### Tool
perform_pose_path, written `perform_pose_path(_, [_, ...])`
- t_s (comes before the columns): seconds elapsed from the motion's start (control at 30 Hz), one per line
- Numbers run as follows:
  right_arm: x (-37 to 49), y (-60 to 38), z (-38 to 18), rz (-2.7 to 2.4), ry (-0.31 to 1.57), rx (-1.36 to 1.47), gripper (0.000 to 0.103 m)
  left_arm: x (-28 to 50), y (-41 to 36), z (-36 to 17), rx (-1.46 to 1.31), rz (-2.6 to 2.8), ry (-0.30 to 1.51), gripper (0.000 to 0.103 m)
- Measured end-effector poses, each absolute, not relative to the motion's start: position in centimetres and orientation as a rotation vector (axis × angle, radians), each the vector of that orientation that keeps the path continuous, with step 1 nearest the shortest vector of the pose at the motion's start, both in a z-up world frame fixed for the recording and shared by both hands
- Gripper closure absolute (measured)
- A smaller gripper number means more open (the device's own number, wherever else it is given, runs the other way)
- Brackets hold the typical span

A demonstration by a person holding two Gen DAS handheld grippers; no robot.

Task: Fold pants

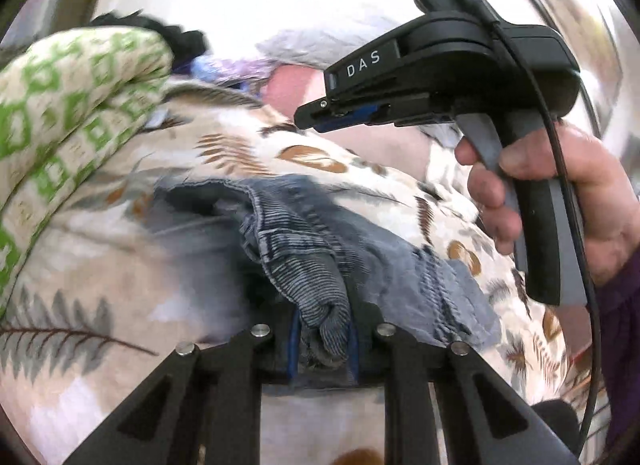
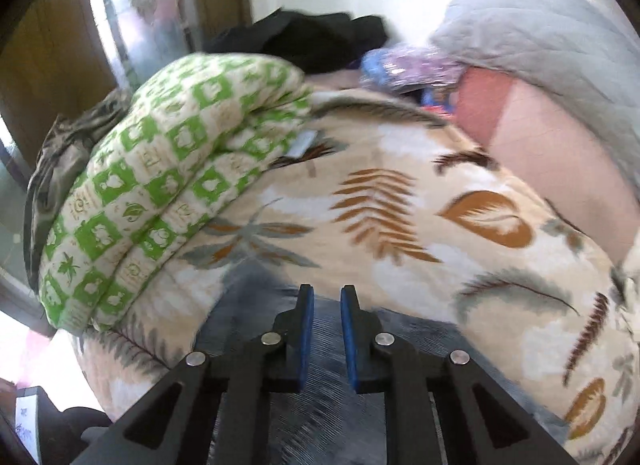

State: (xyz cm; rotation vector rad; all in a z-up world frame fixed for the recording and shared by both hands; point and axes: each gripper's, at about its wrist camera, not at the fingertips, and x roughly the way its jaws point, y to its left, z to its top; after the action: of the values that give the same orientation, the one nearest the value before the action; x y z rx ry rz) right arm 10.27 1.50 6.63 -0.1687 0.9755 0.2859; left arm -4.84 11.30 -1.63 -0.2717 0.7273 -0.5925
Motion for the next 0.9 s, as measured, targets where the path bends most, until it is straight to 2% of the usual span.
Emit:
perform_pose_path(0.2, [7.3, -5.3, 8.0, 0.25, 0.969, -0.111, 0.088, -8.0, 6.4, -0.4, -0.073, -0.599, 0.647, 0.084])
perform_pose_path(0.33, [6.9, -5.2, 8.2, 0.39, 1.039, -0.064, 0.085, -8.4, 6.9, -1.3, -0.066, -0.525, 0.662, 0.084])
perform_pose_path(0.4, [7.2, -4.3, 8.3, 0.418, 1.044, -0.081, 0.076, -8.3, 8.5, -1.5, -0.095, -0.469, 0.683, 0.084])
perform_pose_path(0.47, [8.0, -2.9, 8.1, 0.456, 1.055, -0.073, 0.051, -8.1, 10.7, -1.6, -0.123, -0.404, 0.672, 0.081])
perform_pose_path(0.5, [8.2, -2.4, 7.8, 0.456, 1.054, -0.073, 0.045, -7.9, 12.0, -1.6, -0.133, -0.357, 0.662, 0.081])
perform_pose_path(0.53, [8.6, -1.3, 7.5, 0.457, 1.047, -0.073, 0.041, -7.7, 13.4, -1.7, -0.151, -0.301, 0.66, 0.073])
perform_pose_path(0.57, [8.9, -0.5, 7.2, 0.466, 1.05, -0.068, 0.041, -7.4, 14.8, -1.8, -0.172, -0.249, 0.67, 0.063])
perform_pose_path(0.6, [9.2, 0.1, 6.8, 0.48, 1.059, -0.061, 0.041, -6.9, 16.2, -2.3, -0.193, -0.188, 0.693, 0.06])
perform_pose_path(0.7, [10.5, 2.9, 5.0, 0.488, 1.103, -0.098, 0.041, -5.0, 20.0, -4.5, -0.271, -0.022, 0.822, 0.058])
perform_pose_path(0.77, [11.5, 4.9, 3.6, 0.486, 1.142, -0.129, 0.041, -4.1, 22.1, -6.0, -0.405, -0.021, 0.894, 0.049])
perform_pose_path(0.9, [13.5, 7.8, 1.6, 0.481, 1.192, -0.15, 0.039, -3.9, 22.4, -5.5, -0.415, -0.042, 0.844, 0.049])
